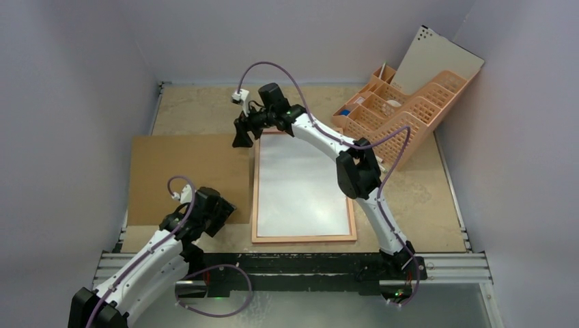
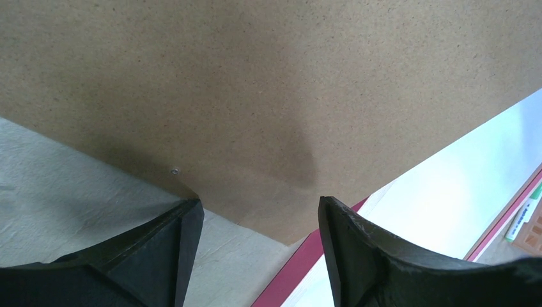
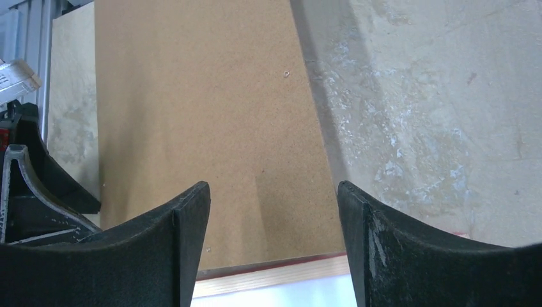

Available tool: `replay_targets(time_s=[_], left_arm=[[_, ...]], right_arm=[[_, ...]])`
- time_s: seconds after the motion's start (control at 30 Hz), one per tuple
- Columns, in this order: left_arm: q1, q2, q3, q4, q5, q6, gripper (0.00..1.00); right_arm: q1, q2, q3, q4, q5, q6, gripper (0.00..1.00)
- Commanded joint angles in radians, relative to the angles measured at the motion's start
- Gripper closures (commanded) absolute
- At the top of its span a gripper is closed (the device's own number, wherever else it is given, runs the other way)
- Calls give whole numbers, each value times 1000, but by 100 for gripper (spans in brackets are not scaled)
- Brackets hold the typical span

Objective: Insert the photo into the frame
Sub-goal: Turn over the photo frame item at the center of the board.

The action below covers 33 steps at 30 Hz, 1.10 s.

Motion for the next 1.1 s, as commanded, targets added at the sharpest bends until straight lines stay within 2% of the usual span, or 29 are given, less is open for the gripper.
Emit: replay_targets(time_s=[0.0,0.3,0.73,0.87,1.07], left_arm=[[5,45,-45,65,36,55,31],[5,66,-54,79,51,85,31],[5,115,-37,111,52,130,31],[5,125,-17,97,23,152,31],[5,120,12,41,-32,182,31]], right_arm=[[60,-53,-105,-71,-133,43,27],[48,-171,-316,-9,-130,7,30],[-46,-280,-559,122,-142,64,34],[-69,-312,-638,188,-144,116,36],[-112,-333,-720,332,-73,316,35]])
